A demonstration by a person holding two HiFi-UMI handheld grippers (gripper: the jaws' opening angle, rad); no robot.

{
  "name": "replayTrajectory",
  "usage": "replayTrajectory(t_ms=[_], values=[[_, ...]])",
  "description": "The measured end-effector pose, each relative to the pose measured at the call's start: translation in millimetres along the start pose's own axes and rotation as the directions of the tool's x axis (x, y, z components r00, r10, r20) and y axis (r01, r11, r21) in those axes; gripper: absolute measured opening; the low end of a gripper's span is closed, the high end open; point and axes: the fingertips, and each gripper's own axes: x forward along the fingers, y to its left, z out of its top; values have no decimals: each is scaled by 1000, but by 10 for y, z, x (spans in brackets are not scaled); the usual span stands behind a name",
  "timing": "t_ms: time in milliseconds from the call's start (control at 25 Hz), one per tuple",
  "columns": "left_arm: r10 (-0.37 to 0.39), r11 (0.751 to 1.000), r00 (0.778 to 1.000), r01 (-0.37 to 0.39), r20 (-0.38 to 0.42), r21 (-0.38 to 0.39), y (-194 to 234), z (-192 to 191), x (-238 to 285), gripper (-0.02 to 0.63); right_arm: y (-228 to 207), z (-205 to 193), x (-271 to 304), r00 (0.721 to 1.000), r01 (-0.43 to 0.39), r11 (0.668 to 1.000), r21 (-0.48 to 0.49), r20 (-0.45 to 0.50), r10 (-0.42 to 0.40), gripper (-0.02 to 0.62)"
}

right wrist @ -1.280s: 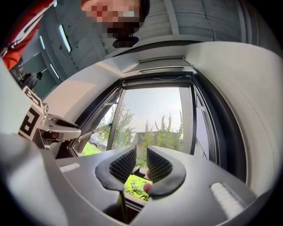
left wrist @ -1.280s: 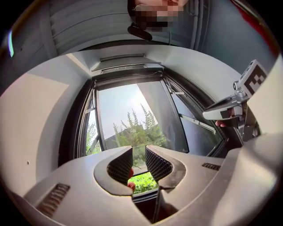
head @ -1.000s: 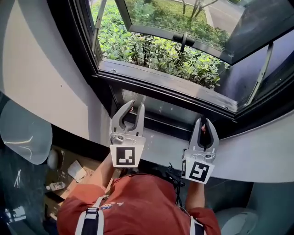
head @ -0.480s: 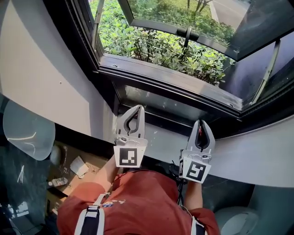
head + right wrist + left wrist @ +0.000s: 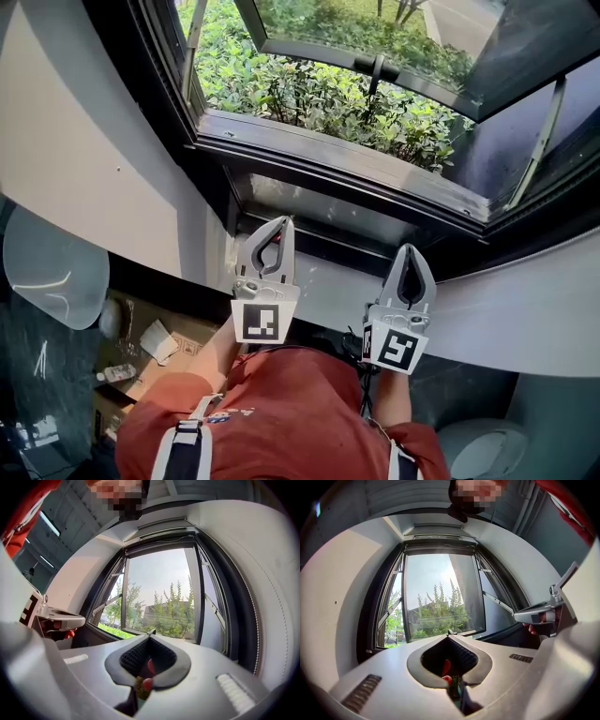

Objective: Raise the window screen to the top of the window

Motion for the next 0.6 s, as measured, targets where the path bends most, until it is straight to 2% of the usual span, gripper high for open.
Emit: replayTrajectory(t_ms=[240,600], values=[[-1,999,1000,1,13,-38,-31,28,-3,5,-23,9,-23,1000,11,1000,2,4,-11,9],[-17,999,1000,17,12,-34,-87,57,14,5,-9,-3,-28,1000,-5,1000,-9,-5,5,9]])
